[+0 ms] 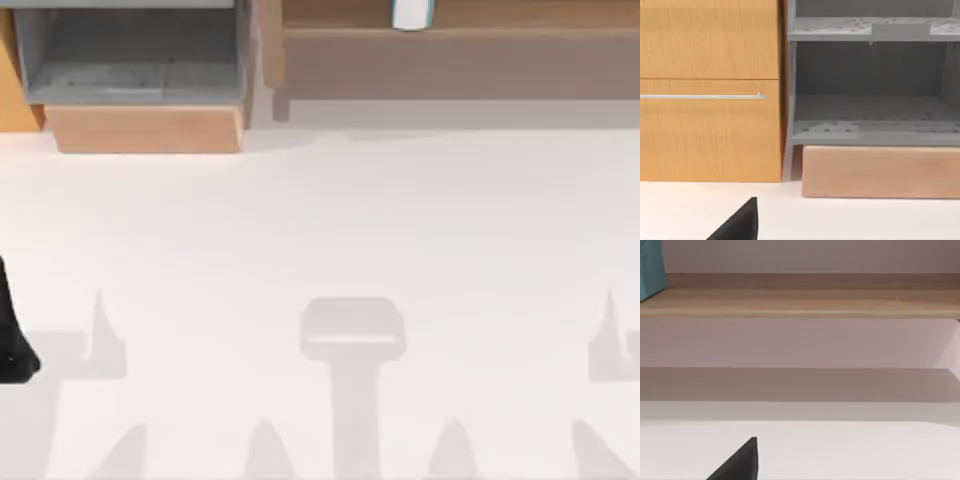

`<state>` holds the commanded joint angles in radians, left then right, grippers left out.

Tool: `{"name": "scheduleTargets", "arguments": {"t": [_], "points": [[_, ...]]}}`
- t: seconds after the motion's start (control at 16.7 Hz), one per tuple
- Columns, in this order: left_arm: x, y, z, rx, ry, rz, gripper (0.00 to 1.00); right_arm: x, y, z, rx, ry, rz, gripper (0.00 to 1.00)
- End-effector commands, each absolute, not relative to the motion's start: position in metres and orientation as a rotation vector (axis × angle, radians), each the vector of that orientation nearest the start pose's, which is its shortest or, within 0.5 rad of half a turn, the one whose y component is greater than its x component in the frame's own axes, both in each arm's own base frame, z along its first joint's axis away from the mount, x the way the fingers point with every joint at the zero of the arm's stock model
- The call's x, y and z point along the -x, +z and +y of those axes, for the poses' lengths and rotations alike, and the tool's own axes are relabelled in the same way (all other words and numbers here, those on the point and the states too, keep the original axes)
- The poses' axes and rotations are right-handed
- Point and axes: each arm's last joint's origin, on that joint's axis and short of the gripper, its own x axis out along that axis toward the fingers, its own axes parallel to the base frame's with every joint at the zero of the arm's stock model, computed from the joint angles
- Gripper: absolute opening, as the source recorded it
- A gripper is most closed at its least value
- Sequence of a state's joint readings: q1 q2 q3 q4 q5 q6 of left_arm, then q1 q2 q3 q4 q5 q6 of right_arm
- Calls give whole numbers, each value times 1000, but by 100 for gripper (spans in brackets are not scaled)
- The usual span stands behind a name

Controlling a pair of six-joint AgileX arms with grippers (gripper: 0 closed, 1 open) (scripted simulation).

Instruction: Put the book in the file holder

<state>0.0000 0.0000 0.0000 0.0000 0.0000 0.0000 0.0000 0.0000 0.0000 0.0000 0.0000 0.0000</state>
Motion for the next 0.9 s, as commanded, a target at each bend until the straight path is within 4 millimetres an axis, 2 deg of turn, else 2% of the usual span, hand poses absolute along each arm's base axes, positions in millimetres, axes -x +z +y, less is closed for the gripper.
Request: {"name": "scheduleTargets", "arguments": {"t": [0.24,0.36,0.54,0.72,0.9], "points": [[-106,167,-3,-1,-1,-7,100,-106,160,-1,0,0,0,100],[-108,182,-6,-2,-4,-20,100,-106,160,-1,0,0,0,100],[-119,218,-15,-1,-10,-37,100,-106,160,-1,0,0,0,100],[-145,260,-33,0,-17,-40,100,-106,160,-1,0,0,0,100],[-191,294,-67,-4,-22,-20,100,-106,160,-1,0,0,0,100]]}}
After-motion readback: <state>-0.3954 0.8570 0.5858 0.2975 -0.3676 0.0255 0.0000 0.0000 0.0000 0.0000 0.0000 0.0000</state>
